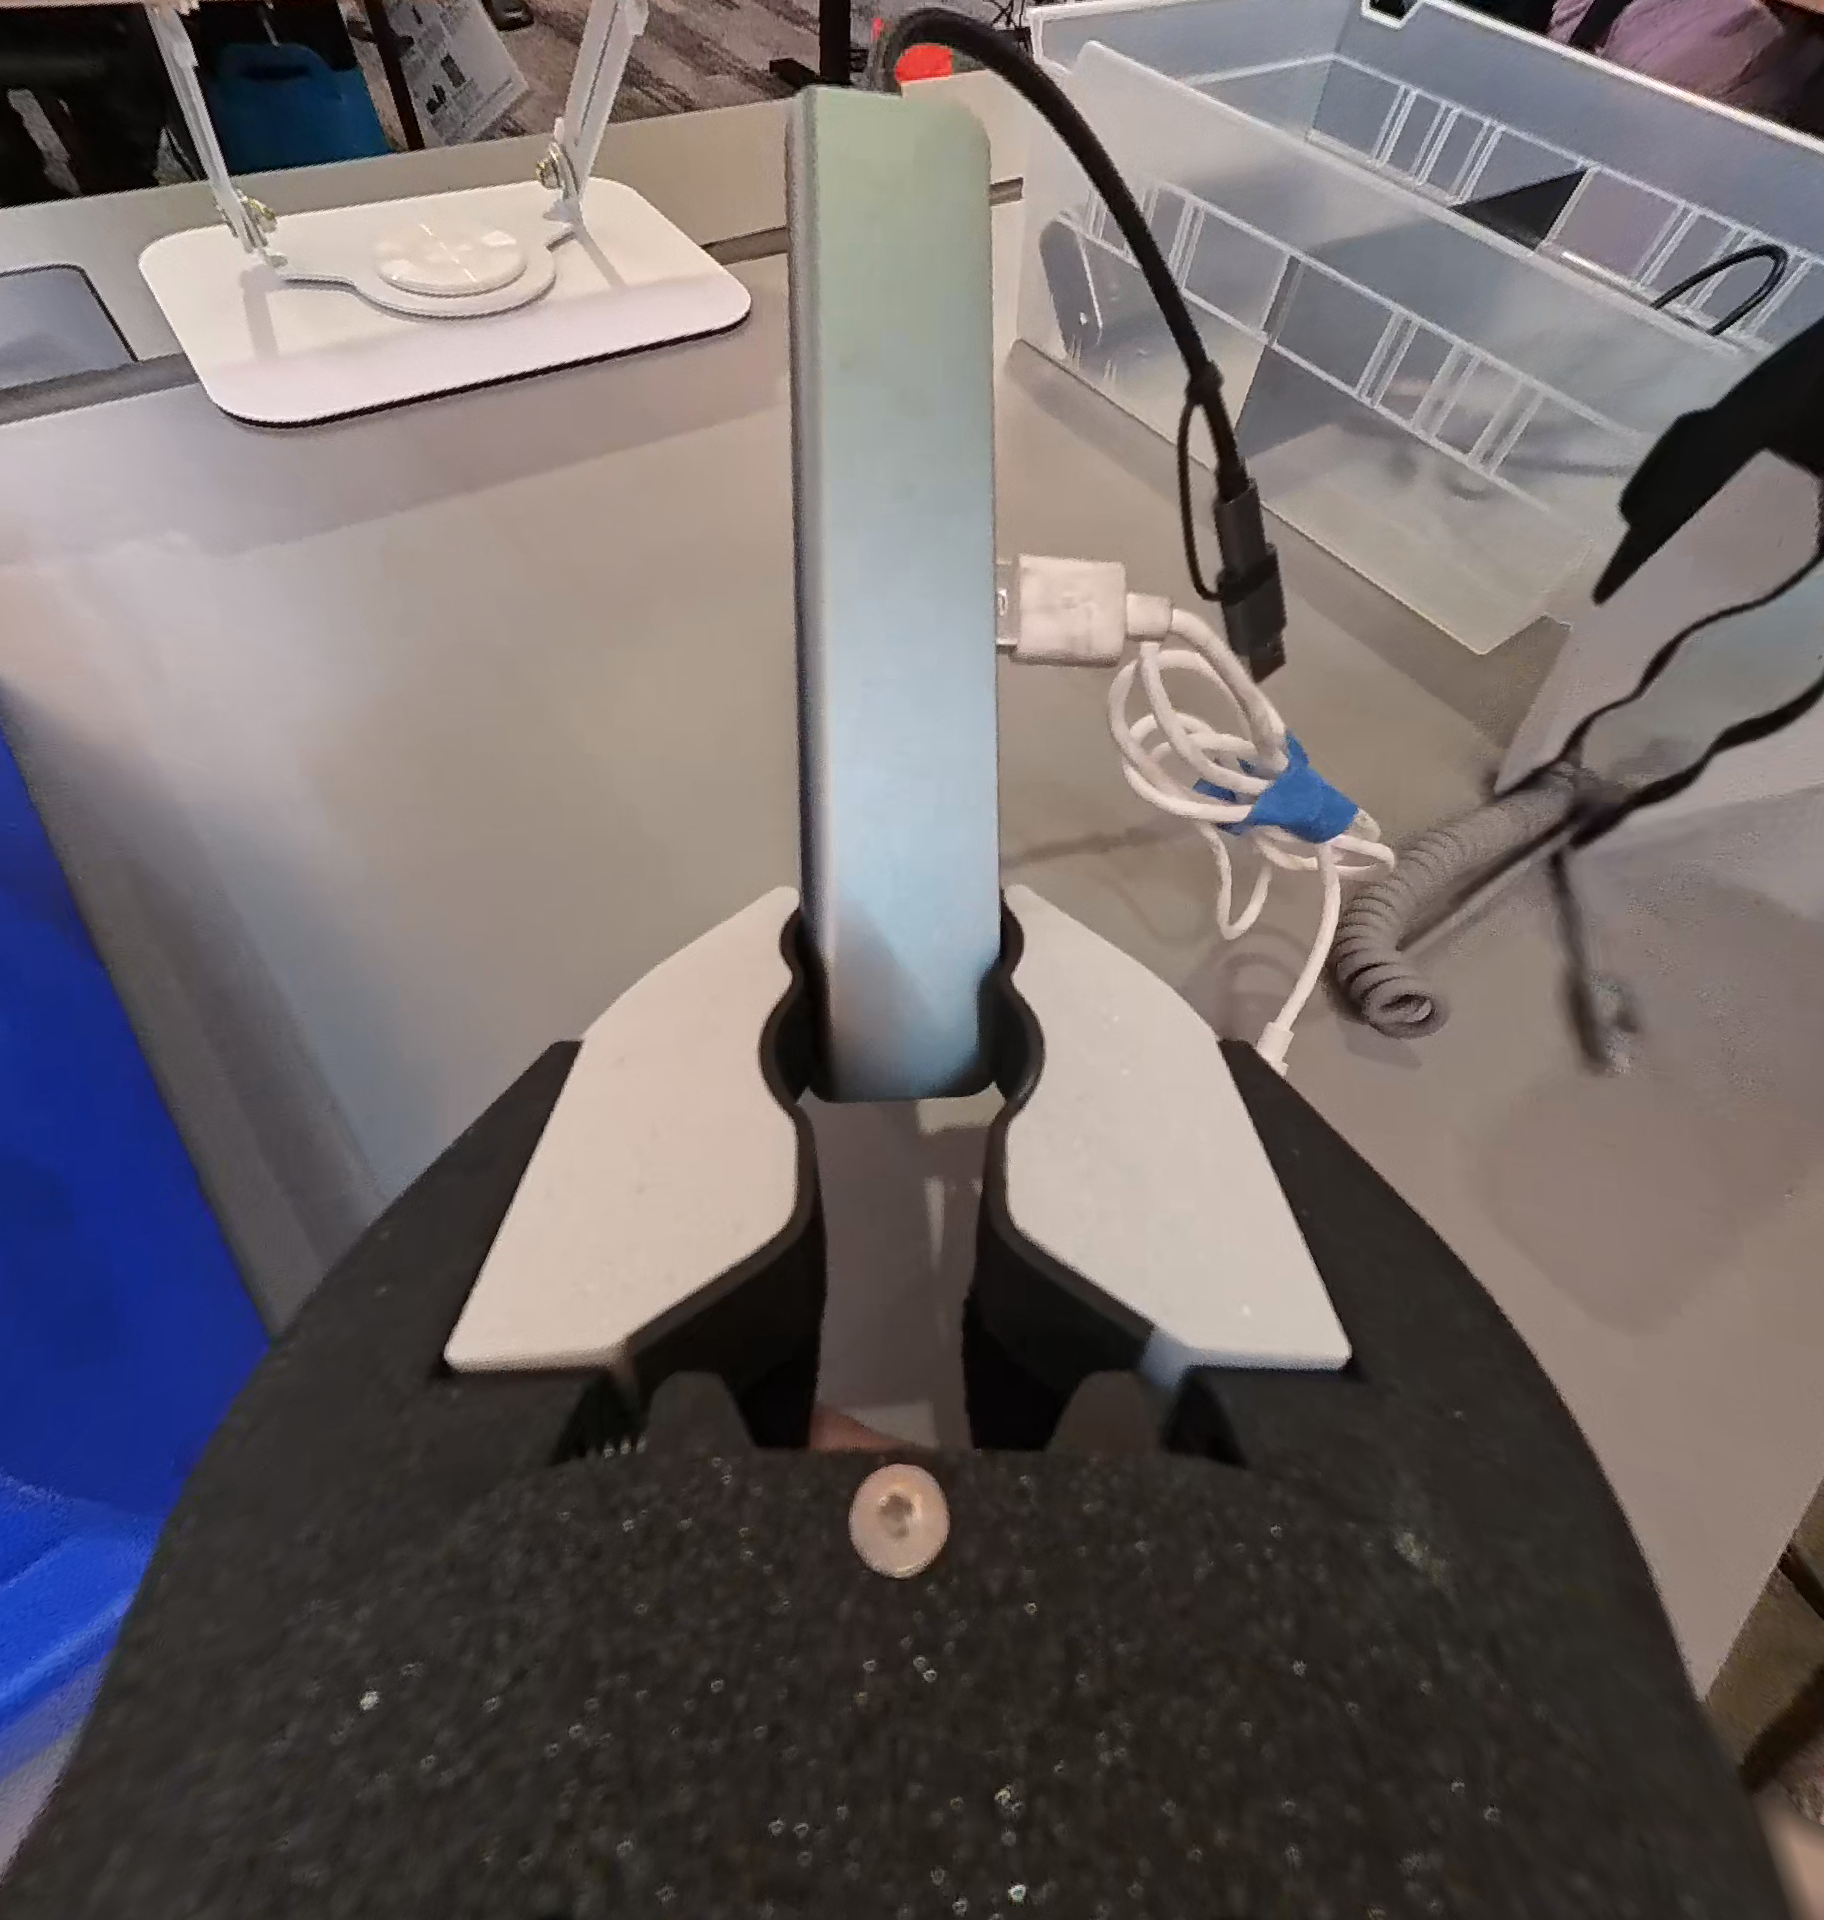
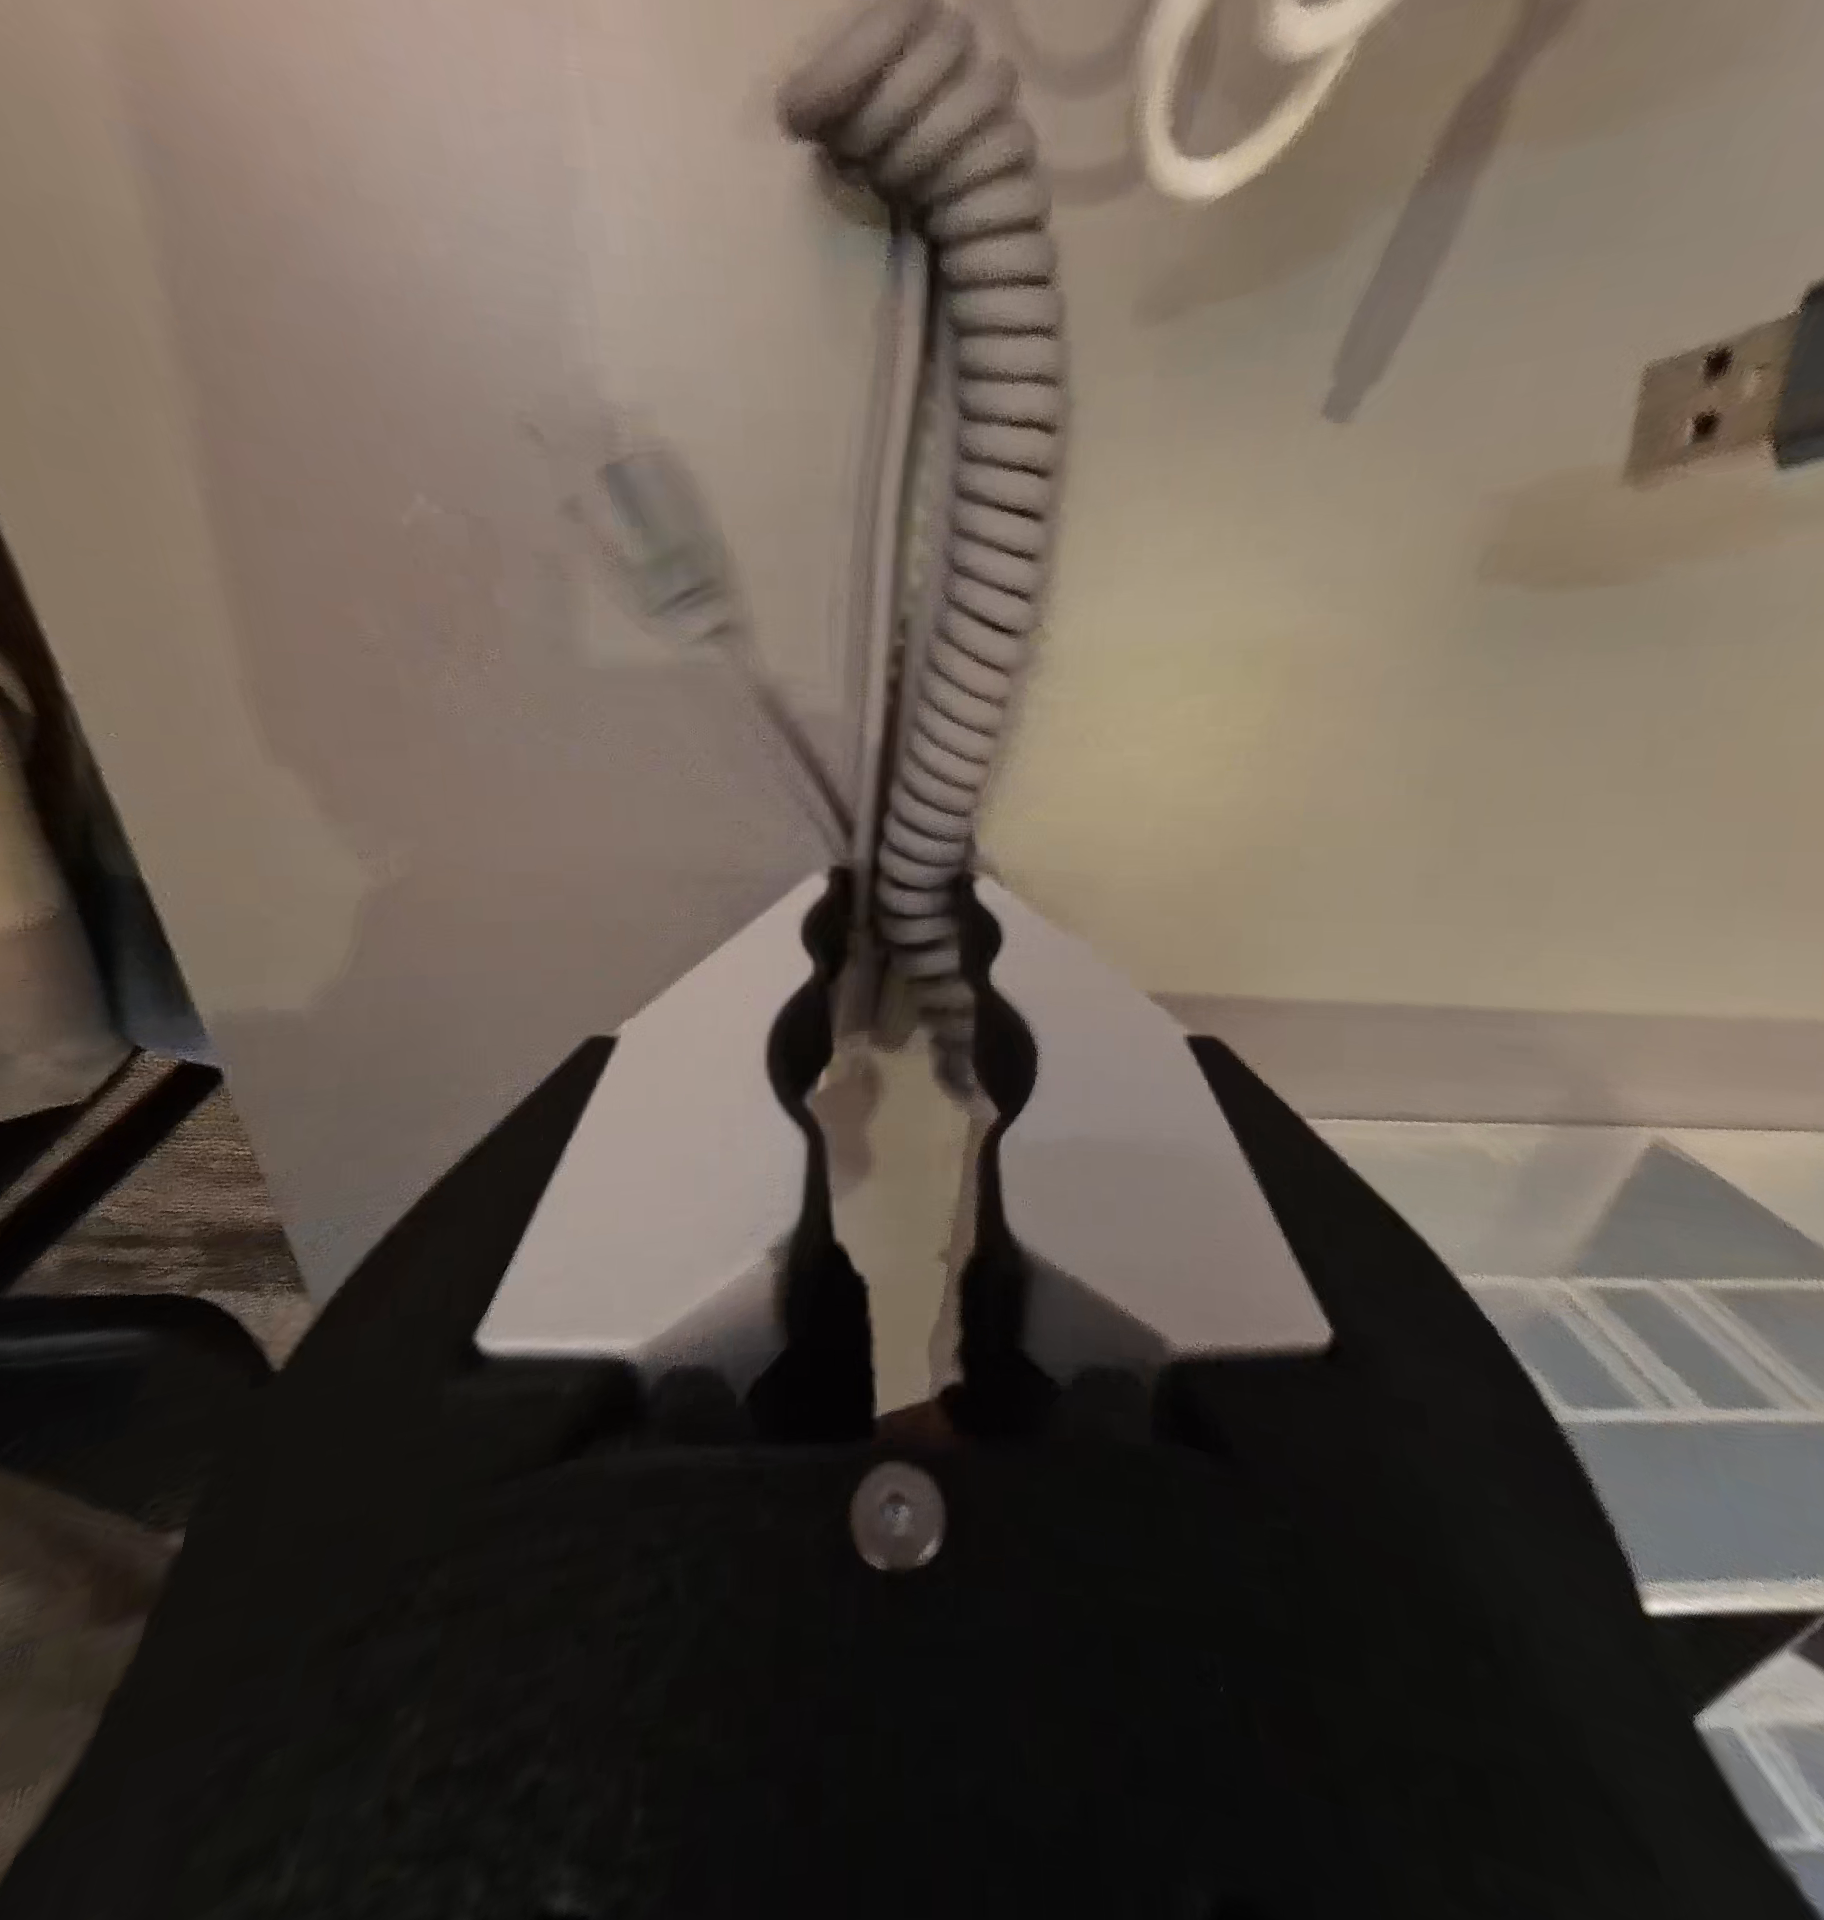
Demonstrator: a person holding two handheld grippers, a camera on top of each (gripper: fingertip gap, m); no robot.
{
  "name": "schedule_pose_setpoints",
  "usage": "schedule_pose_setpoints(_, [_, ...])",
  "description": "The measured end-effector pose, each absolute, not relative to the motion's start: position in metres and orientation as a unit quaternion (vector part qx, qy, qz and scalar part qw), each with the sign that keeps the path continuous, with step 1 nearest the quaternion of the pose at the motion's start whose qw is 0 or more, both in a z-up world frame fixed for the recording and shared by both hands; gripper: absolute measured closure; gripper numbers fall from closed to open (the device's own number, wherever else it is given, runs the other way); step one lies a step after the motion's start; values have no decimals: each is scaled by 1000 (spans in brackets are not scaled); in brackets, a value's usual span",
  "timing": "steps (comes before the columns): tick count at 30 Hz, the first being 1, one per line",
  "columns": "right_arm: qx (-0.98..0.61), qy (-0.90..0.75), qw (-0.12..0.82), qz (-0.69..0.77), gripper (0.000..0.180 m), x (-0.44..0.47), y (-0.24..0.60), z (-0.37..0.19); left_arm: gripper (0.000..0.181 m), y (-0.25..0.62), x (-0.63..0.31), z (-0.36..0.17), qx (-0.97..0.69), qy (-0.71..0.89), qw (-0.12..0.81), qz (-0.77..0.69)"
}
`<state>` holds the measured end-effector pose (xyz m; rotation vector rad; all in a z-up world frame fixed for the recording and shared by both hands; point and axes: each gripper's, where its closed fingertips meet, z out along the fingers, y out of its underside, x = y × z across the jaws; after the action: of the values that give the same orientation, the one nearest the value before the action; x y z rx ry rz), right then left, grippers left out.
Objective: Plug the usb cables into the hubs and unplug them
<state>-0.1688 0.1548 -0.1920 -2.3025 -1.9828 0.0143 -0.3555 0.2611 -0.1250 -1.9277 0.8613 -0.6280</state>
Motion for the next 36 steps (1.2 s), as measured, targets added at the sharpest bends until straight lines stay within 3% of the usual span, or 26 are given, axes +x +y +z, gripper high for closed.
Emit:
schedule_pose_setpoints(9, [-758, -635, 147, -37, 163, -167, 153, -174, 151, 261, -354, -127, -781, 350, 451, -252])
schedule_pose_setpoints(18, [-768, -513, 361, -126, 164, -96, 185, 6, 151, 262, -356, -122, -780, 342, 460, -253])
schedule_pose_setpoints(22, [-777, -453, 396, -184, 164, -41, 208, 41, 151, 260, -353, -122, -779, 346, 459, -252])
schedule_pose_setpoints(26, [-800, -433, 392, -134, 164, -23, 229, 11, 151, 257, -349, -121, -776, 353, 458, -251])
schedule_pose_setpoints(36, [-904, -367, 152, -160, 160, 52, 248, -155, 151, 256, -349, -123, -775, 359, 457, -248])
